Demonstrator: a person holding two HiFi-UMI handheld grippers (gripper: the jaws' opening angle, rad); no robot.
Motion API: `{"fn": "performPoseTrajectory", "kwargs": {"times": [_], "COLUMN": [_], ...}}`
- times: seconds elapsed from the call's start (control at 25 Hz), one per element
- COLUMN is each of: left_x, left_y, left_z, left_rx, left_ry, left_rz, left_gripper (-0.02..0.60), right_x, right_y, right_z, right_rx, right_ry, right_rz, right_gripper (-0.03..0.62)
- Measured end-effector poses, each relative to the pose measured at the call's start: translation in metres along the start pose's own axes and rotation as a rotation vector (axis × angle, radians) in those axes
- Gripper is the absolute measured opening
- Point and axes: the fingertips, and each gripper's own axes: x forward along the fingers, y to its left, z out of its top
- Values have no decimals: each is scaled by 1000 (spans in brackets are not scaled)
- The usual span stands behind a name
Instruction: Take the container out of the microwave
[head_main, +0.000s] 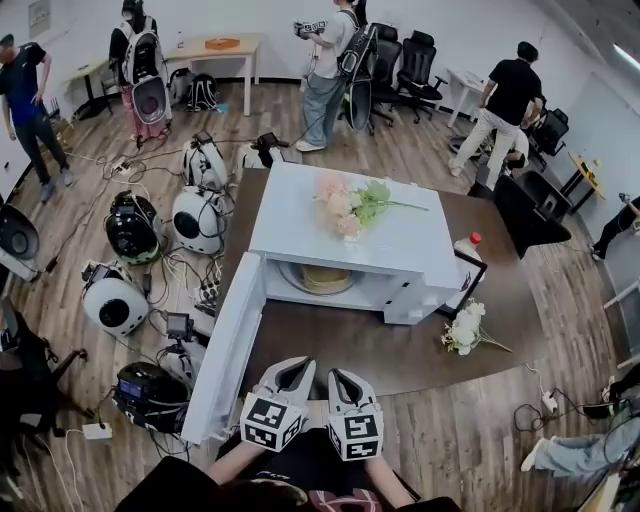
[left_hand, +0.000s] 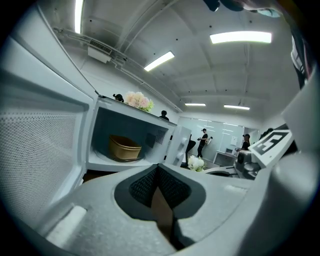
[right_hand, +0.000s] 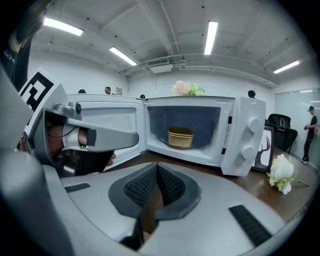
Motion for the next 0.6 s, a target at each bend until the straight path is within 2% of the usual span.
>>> {"fn": "performPoseTrajectory", "kwargs": {"times": [0.28,0.6], "left_x": [3,12], "left_y": [14,36], "left_z": [-1,-2], "left_rx": [0,-48], "left_ry": [13,14], "left_rz": [11,96], "left_gripper": [9,9], "right_x": [21,50], "right_y": [-7,-16], "right_z": [7,18], "right_rx": [-8,-91], "right_ry": [10,39], "right_rz": [7,94], "right_gripper": [11,87]}}
